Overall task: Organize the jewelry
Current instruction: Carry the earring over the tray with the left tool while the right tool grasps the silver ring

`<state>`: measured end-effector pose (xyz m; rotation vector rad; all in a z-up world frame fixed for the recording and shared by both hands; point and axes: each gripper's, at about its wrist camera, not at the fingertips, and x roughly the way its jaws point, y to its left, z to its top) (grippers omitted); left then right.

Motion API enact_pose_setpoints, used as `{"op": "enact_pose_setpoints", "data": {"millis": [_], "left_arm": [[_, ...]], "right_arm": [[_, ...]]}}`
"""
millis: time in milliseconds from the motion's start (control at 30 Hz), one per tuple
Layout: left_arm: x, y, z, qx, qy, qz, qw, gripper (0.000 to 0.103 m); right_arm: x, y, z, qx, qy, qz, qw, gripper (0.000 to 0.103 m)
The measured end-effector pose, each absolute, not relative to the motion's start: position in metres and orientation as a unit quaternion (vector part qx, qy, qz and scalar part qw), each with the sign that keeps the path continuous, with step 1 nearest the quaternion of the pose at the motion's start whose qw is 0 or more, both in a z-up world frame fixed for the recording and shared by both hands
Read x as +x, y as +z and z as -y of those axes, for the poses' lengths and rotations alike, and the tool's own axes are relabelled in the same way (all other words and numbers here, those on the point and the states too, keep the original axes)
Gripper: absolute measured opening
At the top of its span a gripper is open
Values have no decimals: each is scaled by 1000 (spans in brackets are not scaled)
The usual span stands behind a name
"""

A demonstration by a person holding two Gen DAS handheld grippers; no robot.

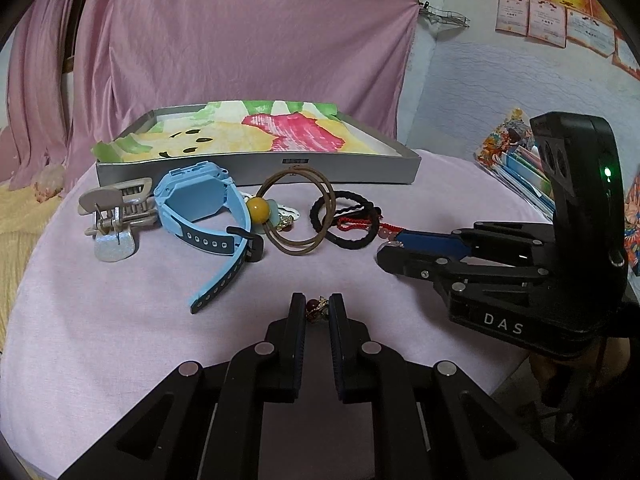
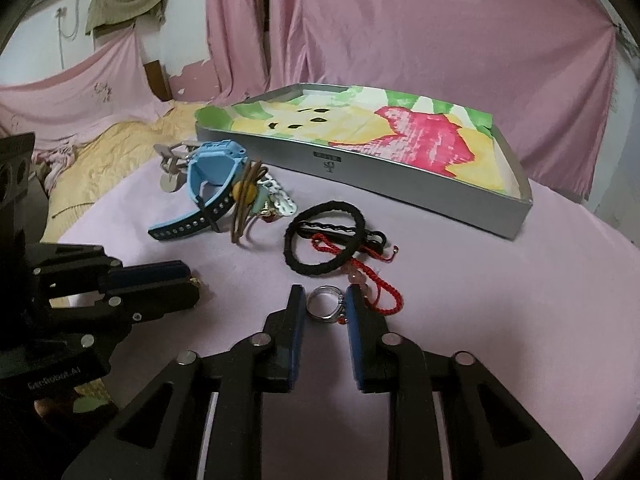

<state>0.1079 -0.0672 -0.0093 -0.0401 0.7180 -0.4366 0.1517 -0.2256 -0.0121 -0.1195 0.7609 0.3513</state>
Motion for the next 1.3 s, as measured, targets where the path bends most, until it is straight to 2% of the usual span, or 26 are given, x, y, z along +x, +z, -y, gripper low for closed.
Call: {"op": "enact_pose_setpoints", "data": {"millis": [167,467,767,967,1300], "left_arm": [[107,-5,63,-30,-219,-336,916,11],[117,23,56,-41,-220,-286,932,11],[162,49,41,-43,-184,-261,947,11],[213,52,23,-57,-149,-297,941,11],[276,33,11,-67,-132,-370,917,11]], "right_arm": [[146,-11,233,-37,184,-363,913,18],[138,14,249,6,203,-301,932,18],[178,38,250,7,193,-269,944,18],[226,44,237,2,195,-290,937,18],[287,19,203,-11,207,-359,910,18]]}}
